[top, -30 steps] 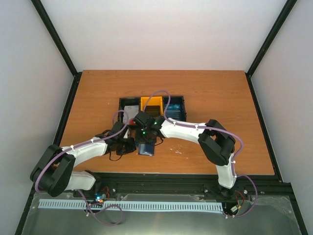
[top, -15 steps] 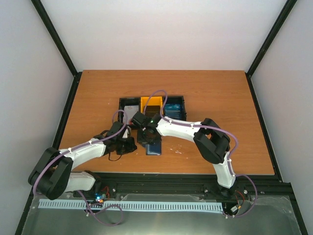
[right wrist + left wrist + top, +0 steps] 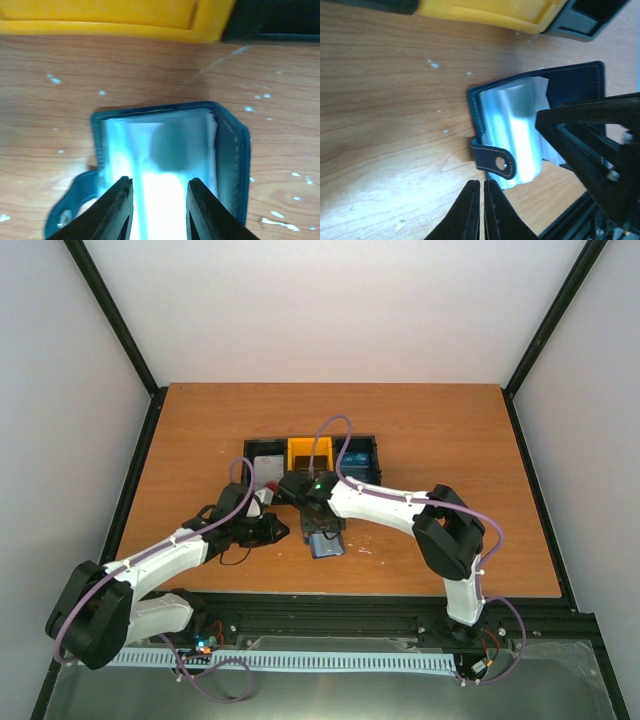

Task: Put the credit cards into the card holder
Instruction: Open the card holder at the center of the board.

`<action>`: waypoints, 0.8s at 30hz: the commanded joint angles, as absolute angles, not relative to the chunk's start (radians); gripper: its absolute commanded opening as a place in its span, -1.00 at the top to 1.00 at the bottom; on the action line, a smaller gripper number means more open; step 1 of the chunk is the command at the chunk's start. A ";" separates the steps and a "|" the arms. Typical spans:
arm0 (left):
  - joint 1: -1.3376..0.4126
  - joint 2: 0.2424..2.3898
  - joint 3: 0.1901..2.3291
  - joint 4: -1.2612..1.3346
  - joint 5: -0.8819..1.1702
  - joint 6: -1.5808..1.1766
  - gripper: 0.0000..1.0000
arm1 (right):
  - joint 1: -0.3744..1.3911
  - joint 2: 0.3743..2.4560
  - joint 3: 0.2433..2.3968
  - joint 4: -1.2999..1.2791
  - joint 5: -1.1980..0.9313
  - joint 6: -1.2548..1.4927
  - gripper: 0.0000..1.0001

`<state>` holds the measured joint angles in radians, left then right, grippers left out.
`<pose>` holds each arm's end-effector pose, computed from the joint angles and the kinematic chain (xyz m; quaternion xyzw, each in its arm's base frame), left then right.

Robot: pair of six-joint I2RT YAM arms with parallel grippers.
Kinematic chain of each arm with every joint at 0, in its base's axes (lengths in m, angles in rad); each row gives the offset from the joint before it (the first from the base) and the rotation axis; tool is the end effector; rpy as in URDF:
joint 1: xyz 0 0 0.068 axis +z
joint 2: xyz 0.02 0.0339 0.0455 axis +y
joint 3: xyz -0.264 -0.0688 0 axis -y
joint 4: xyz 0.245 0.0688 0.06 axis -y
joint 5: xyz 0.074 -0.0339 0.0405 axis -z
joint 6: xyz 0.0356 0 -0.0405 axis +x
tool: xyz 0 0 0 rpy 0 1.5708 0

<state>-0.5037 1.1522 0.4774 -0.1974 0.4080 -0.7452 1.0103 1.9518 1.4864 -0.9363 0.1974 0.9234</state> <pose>0.1772 -0.1138 0.1668 -0.0420 0.9218 -0.3504 0.1606 0.2092 0.3201 0.1949 -0.0348 0.9910 0.0134 0.1285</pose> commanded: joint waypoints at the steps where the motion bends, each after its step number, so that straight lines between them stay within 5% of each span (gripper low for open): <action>1: -0.497 1.135 0.515 -0.115 0.498 -0.721 0.89 | 1.003 1.913 1.438 -1.008 0.310 0.927 0.38; 11: -0.497 1.157 0.535 -0.088 0.538 -0.740 0.86 | 0.926 1.868 1.269 -0.834 0.200 0.774 0.36; 18: -0.510 1.158 0.545 -0.002 0.610 -0.773 0.80 | 0.882 1.851 1.151 -0.717 0.112 0.733 -0.03; 24: -0.583 1.256 0.591 0.028 0.606 -0.766 0.79 | 0.860 1.851 1.090 -0.681 0.086 0.711 -0.09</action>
